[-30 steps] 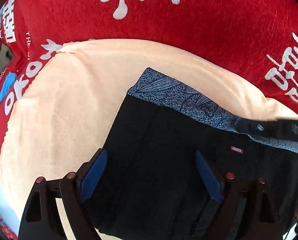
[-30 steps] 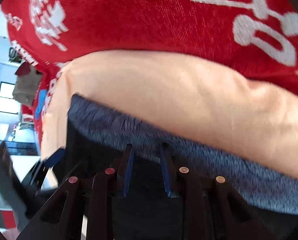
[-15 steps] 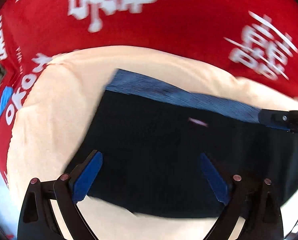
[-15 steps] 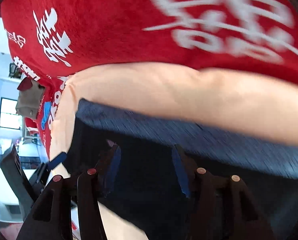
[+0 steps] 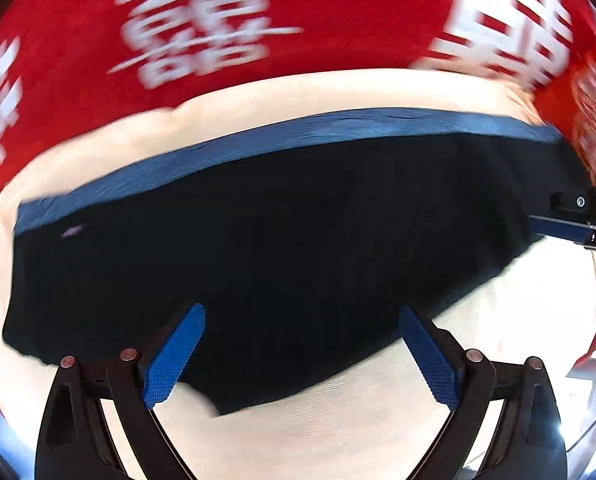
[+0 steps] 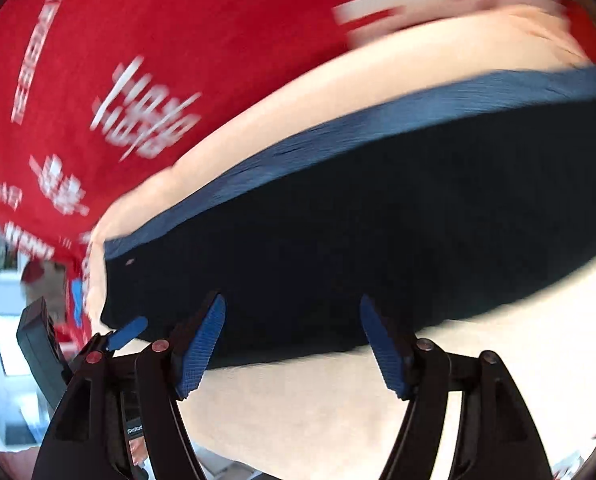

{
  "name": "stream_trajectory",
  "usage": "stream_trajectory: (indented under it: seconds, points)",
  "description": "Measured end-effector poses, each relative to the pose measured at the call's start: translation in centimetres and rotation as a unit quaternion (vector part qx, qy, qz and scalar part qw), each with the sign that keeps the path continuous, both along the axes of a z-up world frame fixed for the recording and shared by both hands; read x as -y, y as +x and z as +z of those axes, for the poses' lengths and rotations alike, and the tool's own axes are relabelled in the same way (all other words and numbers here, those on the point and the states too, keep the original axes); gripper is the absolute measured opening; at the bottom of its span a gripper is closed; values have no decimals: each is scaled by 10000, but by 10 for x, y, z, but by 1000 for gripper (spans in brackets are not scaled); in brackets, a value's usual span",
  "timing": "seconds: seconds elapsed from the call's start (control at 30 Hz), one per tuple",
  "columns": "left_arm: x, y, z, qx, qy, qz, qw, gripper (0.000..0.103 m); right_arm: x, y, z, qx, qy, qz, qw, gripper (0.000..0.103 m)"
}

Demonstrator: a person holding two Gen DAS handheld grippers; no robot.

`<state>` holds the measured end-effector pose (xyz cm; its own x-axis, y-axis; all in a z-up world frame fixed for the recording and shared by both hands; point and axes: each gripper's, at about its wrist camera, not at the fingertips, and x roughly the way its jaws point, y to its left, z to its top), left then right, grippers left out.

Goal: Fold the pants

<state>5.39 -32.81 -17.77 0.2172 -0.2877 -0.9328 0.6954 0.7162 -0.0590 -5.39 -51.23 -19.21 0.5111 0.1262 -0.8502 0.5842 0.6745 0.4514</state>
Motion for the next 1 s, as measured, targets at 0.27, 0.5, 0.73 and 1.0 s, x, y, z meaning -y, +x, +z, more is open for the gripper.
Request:
stream_trajectory:
  seconds: [0.27,0.5,0.73,1.0]
  points:
    - [91,-22,7,93,-115,-65,9999,99,112,-121,5,-45,-346,-1707,9847,74]
    - [150,-24,-13,284,33,137,9995,99,188,-172,-17,-182,-373,-2747,9606,55]
    - [155,-32,-30,350,214,77,9991,99,209,-178,-11,328,-341,-2510,9668,17]
    - [158,-27,-37,346,213,9,9992,102,210,-187,-13,-80,-534,-2336,9708,38]
